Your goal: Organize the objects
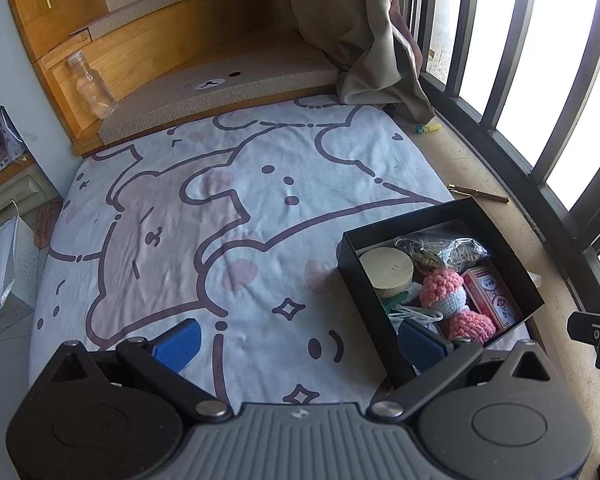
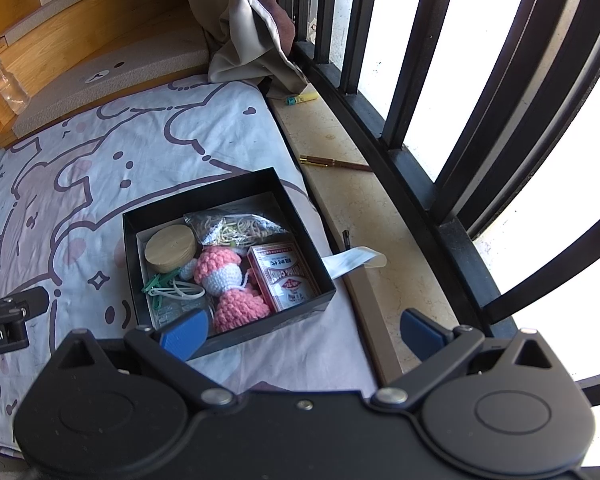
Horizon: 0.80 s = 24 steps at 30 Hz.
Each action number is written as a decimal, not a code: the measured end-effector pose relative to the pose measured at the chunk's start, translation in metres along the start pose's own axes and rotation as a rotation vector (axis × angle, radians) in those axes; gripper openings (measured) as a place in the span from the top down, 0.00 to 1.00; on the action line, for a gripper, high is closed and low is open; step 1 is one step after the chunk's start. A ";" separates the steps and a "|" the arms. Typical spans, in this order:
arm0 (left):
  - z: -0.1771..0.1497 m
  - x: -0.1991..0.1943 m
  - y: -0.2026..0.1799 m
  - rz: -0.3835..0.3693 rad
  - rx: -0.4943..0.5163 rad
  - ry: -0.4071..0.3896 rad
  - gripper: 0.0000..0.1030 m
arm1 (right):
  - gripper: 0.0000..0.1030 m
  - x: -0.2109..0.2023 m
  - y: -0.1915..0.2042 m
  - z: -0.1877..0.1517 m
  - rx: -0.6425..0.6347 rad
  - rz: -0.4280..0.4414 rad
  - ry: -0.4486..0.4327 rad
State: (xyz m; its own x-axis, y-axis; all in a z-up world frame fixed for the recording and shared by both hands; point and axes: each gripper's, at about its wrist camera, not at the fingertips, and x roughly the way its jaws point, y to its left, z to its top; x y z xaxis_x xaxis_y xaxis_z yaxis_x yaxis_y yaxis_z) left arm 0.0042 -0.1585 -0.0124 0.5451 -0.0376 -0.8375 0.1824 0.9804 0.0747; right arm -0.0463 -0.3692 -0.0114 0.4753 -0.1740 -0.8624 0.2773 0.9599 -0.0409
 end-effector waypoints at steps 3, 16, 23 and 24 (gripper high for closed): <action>0.000 0.000 0.000 0.000 0.000 0.000 0.00 | 0.00 0.000 0.000 0.001 0.000 0.000 0.000; 0.000 0.000 0.000 -0.001 0.000 0.000 0.00 | 0.00 0.000 0.001 -0.001 -0.001 0.002 -0.001; -0.003 0.000 -0.001 -0.001 0.006 -0.004 0.00 | 0.00 0.000 0.001 -0.001 -0.001 0.002 0.000; -0.003 0.001 -0.002 0.000 0.006 -0.004 0.00 | 0.00 0.000 0.001 -0.001 -0.001 0.002 0.000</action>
